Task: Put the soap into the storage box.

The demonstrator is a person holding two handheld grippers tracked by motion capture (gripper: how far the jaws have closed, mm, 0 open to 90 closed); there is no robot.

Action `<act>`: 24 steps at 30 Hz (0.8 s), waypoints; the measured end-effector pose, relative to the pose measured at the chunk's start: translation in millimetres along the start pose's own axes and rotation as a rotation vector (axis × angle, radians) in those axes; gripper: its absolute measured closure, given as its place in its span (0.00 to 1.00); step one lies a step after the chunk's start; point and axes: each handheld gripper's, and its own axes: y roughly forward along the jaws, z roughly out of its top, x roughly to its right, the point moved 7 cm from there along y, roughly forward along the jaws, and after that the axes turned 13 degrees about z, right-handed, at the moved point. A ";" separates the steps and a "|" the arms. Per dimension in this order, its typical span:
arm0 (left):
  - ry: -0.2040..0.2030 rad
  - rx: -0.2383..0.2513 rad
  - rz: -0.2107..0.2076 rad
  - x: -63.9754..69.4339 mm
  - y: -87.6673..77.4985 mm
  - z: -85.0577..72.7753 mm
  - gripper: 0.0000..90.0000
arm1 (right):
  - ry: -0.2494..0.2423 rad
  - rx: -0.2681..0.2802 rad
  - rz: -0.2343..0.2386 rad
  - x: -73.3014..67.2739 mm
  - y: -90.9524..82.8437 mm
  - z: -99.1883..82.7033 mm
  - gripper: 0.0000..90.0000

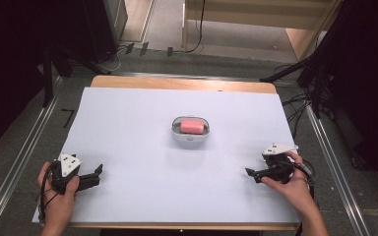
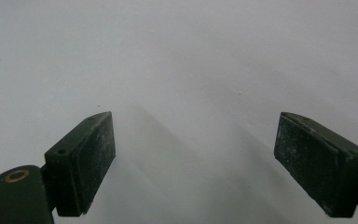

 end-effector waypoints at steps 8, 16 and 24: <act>0.000 0.000 0.000 0.0 0.0 0.0 0.09 | 0.068 0.047 -0.024 10.1 -9.3 -21.9 0.14; 0.000 0.000 0.000 0.0 0.0 0.0 0.09 | 0.091 0.093 -0.041 13.5 -21.6 -39.7 0.15; 0.000 0.000 -0.003 0.0 -0.1 0.0 0.09 | 0.077 0.216 -0.097 9.8 -35.9 -49.7 0.16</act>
